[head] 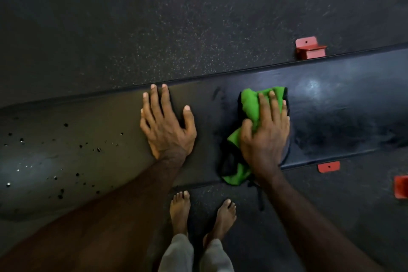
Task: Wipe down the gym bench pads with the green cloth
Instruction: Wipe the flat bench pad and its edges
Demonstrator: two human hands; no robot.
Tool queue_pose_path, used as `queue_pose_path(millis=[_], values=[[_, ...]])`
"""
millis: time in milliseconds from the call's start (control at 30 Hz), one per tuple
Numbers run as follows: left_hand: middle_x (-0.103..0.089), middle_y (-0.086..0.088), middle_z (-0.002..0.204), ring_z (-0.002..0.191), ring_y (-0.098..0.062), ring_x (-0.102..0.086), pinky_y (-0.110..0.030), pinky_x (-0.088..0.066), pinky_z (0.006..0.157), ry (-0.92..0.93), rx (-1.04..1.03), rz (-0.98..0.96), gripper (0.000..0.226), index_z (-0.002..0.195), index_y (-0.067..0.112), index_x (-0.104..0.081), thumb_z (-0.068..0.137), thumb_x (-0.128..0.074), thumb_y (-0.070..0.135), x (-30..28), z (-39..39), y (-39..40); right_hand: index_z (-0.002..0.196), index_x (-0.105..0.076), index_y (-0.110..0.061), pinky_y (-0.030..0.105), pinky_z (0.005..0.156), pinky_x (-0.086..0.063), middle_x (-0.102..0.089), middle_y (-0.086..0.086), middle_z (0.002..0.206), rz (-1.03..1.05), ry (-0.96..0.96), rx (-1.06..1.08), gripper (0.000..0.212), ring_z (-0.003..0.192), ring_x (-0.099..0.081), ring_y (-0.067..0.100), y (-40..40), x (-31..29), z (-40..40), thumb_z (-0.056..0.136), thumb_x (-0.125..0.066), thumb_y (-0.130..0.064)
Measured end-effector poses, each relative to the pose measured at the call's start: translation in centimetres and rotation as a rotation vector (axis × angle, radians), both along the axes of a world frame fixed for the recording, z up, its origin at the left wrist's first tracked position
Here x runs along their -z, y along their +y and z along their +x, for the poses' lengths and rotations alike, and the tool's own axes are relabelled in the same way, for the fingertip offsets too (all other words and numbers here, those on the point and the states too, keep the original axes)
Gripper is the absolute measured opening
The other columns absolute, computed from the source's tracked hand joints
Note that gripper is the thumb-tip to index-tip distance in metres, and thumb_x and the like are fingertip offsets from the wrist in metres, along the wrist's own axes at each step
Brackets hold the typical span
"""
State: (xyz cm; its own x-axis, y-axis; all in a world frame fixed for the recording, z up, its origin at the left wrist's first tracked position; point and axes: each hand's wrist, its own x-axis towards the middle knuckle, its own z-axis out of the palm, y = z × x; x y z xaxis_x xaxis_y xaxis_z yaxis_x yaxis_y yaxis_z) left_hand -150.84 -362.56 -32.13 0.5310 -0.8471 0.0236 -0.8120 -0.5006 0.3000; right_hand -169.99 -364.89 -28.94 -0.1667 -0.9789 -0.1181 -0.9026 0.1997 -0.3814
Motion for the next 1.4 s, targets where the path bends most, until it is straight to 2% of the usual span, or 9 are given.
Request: queue_pose_path(millis=[100, 267, 333, 500, 700, 933, 1133, 1333, 1400], values=[[-0.026, -0.002, 0.17, 0.157, -0.026, -0.022, -0.051, -0.022, 0.122, 0.012, -0.016, -0.009, 0.071, 0.161, 0.021, -0.032, 0.099, -0.046, 0.053, 0.0, 0.1, -0.1, 0.162, -0.032, -0.024, 0.056, 0.128, -0.012, -0.022, 0.003, 0.172, 0.046, -0.001, -0.02, 0.08, 0.159, -0.011, 0.032, 0.3, -0.5, 5.1, 0.086, -0.049, -0.042], [-0.026, -0.003, 0.17, 0.157, -0.026, -0.021, -0.05, -0.021, 0.123, 0.023, 0.01, -0.011, 0.072, 0.161, 0.02, -0.032, 0.099, -0.046, 0.053, 0.0, 0.2, -0.2, 0.165, -0.021, -0.03, 0.054, 0.128, -0.016, -0.013, -0.002, 0.174, 0.093, 0.06, -0.791, 0.082, 0.161, -0.004, 0.026, 5.1, -0.3, 0.6, 0.09, -0.049, -0.045], [-0.025, -0.002, 0.17, 0.157, -0.025, -0.02, -0.05, -0.022, 0.123, 0.035, 0.001, -0.016, 0.072, 0.161, 0.021, -0.031, 0.099, -0.048, 0.053, 0.0, 0.3, 0.0, 0.164, -0.03, -0.027, 0.053, 0.125, -0.025, -0.021, 0.001, 0.172, 0.035, 0.081, -0.723, 0.08, 0.159, -0.015, 0.028, 3.7, -0.1, -1.3, 0.088, -0.05, -0.044], [-0.025, -0.001, 0.17, 0.157, -0.024, -0.019, -0.048, -0.021, 0.122, 0.083, 0.012, -0.026, 0.072, 0.161, 0.022, -0.031, 0.099, -0.048, 0.054, -0.3, 0.2, -0.1, 0.16, -0.036, -0.02, 0.058, 0.126, -0.018, -0.027, 0.005, 0.17, 0.04, 0.027, -0.043, 0.078, 0.157, -0.018, 0.035, 0.4, -0.5, 5.8, 0.086, -0.045, -0.042], [-0.024, 0.001, 0.171, 0.158, -0.021, -0.019, -0.046, -0.021, 0.125, 0.272, 0.103, -0.094, 0.059, 0.16, 0.02, -0.036, 0.103, -0.047, 0.035, -0.8, 1.8, 1.0, 0.164, -0.026, -0.027, 0.055, 0.127, -0.019, -0.022, 0.002, 0.172, 0.058, 0.052, -0.672, 0.077, 0.159, -0.015, 0.029, 3.1, -0.4, 5.1, 0.092, -0.041, -0.048], [-0.028, -0.002, 0.169, 0.157, -0.024, -0.022, -0.043, -0.015, 0.126, 0.256, 0.187, -0.101, 0.06, 0.156, 0.02, -0.045, 0.1, -0.053, 0.038, -1.0, 7.4, 8.3, 0.162, -0.03, -0.021, 0.056, 0.127, -0.013, -0.022, 0.007, 0.171, 0.042, 0.028, -0.172, 0.076, 0.158, -0.013, 0.035, 2.0, -0.2, 9.9, 0.092, -0.049, -0.04], [-0.017, -0.003, 0.172, 0.159, -0.025, -0.014, -0.046, -0.016, 0.126, 0.153, 0.161, -0.006, 0.065, 0.162, 0.022, -0.031, 0.102, -0.047, 0.042, -1.2, 11.9, 10.3, 0.166, -0.019, -0.032, 0.054, 0.128, -0.014, -0.011, -0.004, 0.174, 0.072, 0.084, -0.883, 0.079, 0.161, -0.004, 0.027, 7.3, 0.1, 9.2, 0.091, -0.043, -0.044], [-0.016, 0.0, 0.173, 0.159, -0.019, -0.011, -0.045, -0.015, 0.127, 0.107, 0.138, 0.019, 0.066, 0.164, 0.025, -0.025, 0.103, -0.042, 0.046, -1.1, 12.0, 10.5, 0.162, -0.032, -0.022, 0.056, 0.127, -0.017, -0.024, 0.005, 0.171, 0.025, 0.013, -0.234, 0.077, 0.158, -0.015, 0.033, 4.0, 0.0, 11.3, 0.089, -0.049, -0.04], [-0.018, 0.0, 0.172, 0.159, -0.019, -0.013, -0.044, -0.016, 0.127, 0.119, 0.132, 0.005, 0.065, 0.163, 0.024, -0.028, 0.103, -0.043, 0.045, -1.0, 12.0, 10.6, 0.162, -0.03, -0.021, 0.058, 0.127, -0.013, -0.022, 0.007, 0.172, 0.05, 0.02, -0.227, 0.077, 0.159, -0.012, 0.036, 3.8, 0.0, 14.5, 0.09, -0.049, -0.039]])
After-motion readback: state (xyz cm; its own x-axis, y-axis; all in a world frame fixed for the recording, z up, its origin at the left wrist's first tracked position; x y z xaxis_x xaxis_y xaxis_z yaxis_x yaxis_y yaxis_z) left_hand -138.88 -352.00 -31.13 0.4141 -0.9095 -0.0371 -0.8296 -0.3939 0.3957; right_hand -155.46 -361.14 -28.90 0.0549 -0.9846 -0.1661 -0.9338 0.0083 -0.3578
